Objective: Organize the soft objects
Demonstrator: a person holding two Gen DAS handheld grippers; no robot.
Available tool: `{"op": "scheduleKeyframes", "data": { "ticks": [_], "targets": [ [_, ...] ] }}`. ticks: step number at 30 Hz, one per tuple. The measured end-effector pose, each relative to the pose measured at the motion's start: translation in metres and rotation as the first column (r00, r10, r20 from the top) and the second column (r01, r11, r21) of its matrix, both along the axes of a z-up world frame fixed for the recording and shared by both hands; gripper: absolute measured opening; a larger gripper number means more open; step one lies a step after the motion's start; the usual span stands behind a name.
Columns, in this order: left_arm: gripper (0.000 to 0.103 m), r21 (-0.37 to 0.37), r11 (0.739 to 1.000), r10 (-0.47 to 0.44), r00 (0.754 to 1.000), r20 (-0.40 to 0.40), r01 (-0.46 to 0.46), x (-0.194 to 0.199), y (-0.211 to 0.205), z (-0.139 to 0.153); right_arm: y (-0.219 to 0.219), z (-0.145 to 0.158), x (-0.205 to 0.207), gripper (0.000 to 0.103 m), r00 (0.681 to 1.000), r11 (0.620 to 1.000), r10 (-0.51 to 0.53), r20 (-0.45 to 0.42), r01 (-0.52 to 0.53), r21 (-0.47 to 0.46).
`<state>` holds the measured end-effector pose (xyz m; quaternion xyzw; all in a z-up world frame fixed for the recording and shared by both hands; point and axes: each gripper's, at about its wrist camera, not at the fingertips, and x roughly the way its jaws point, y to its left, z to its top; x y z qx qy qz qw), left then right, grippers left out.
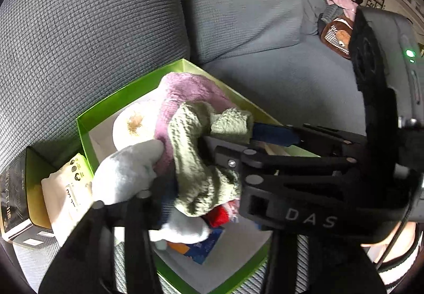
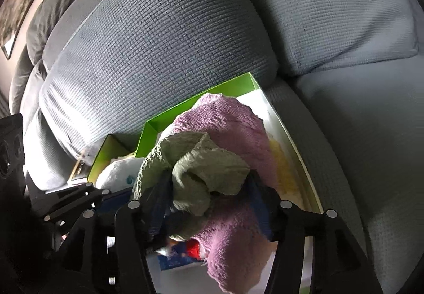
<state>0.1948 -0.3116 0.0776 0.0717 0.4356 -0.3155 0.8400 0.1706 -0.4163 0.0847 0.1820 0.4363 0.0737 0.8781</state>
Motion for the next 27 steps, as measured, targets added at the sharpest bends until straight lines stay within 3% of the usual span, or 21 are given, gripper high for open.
{"op": "scheduleKeyframes", "data": {
  "ticks": [5,11,14,16,18,21,27],
  "targets": [
    [0.082,0.033,0.999,-0.022,0.997,0.070,0.019,-0.018,-0.006,0.008,-0.002,0.007,-0.004,0.066,1.000,1.000,0.005,0.003,-0.005,-0.010],
    [0.093,0.032,0.999,-0.018,0.993,0.118,0.014,-0.034,-0.001,0.023,-0.003,0.029,-0.016,0.068,0.999,1.000,0.007,0.045,-0.007,-0.017],
    [0.093,0.024,1.000,-0.003,0.991,0.136,0.000,-0.047,0.007,0.030,-0.002,0.044,-0.024,0.081,0.997,0.999,0.006,0.077,-0.003,-0.032],
    [0.094,0.021,1.000,0.007,0.990,0.140,-0.010,-0.052,0.011,0.033,0.001,0.054,-0.031,0.082,0.995,0.998,0.006,0.098,0.001,-0.064],
    [0.103,0.025,0.999,0.025,0.987,0.156,-0.030,-0.057,0.017,0.037,0.004,0.063,-0.037,0.083,0.994,0.995,0.006,0.107,0.005,-0.100],
    [0.102,0.021,0.999,0.043,0.985,0.168,-0.048,-0.064,0.024,0.043,0.007,0.074,-0.046,0.093,0.993,0.990,0.003,0.122,0.015,-0.142],
    [0.102,-0.003,0.995,0.103,0.980,0.170,-0.104,-0.069,0.040,0.053,0.006,0.089,-0.065,0.094,0.988,0.963,-0.032,0.152,0.071,-0.261]
  ]
}}
